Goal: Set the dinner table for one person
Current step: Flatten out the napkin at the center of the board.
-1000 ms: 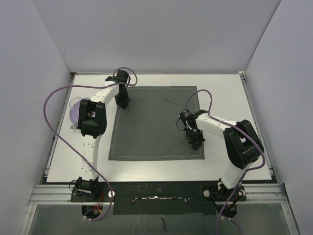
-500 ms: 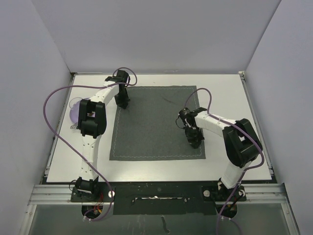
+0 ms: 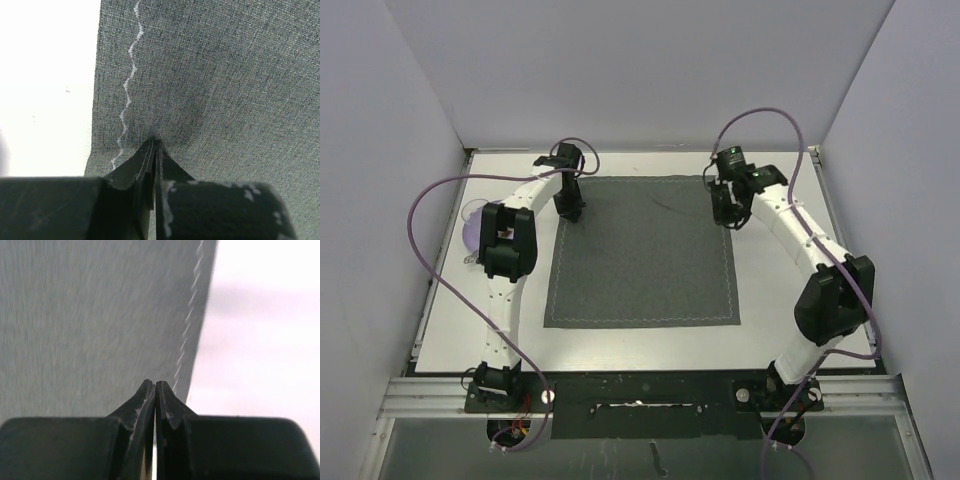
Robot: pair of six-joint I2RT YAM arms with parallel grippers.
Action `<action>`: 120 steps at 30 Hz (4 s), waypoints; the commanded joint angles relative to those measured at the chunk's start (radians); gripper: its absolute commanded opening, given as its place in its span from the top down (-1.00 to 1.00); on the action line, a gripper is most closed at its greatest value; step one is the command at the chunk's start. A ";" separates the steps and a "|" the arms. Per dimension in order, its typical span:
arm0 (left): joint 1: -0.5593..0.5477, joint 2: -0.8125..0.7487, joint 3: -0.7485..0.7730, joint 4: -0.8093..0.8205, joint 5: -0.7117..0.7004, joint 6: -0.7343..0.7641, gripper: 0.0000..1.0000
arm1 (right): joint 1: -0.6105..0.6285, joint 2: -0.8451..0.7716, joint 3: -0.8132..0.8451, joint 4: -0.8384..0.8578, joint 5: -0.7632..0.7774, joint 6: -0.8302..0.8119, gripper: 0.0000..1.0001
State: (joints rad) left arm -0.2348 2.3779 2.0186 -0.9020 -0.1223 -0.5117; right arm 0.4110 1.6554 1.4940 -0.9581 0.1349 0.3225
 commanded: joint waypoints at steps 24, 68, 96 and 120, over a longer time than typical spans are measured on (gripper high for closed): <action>0.009 0.001 0.010 -0.027 0.004 0.054 0.43 | -0.207 0.660 0.695 0.145 -0.142 -0.255 1.00; -0.029 -0.147 0.038 0.123 0.130 0.104 -0.95 | -0.266 0.747 0.868 0.224 -0.303 -0.233 1.00; -0.022 -0.731 -0.473 0.288 0.068 0.055 -0.96 | -0.273 0.901 0.749 0.347 -0.542 -0.181 1.00; -0.007 -0.736 -0.485 0.251 0.059 0.076 -0.96 | -0.322 0.888 0.695 0.293 -0.238 -0.194 1.00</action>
State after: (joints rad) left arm -0.2466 1.7039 1.5265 -0.6609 -0.0555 -0.4477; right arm 0.1101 2.5515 2.2292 -0.5903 -0.2356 0.1539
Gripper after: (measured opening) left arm 0.979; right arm 0.022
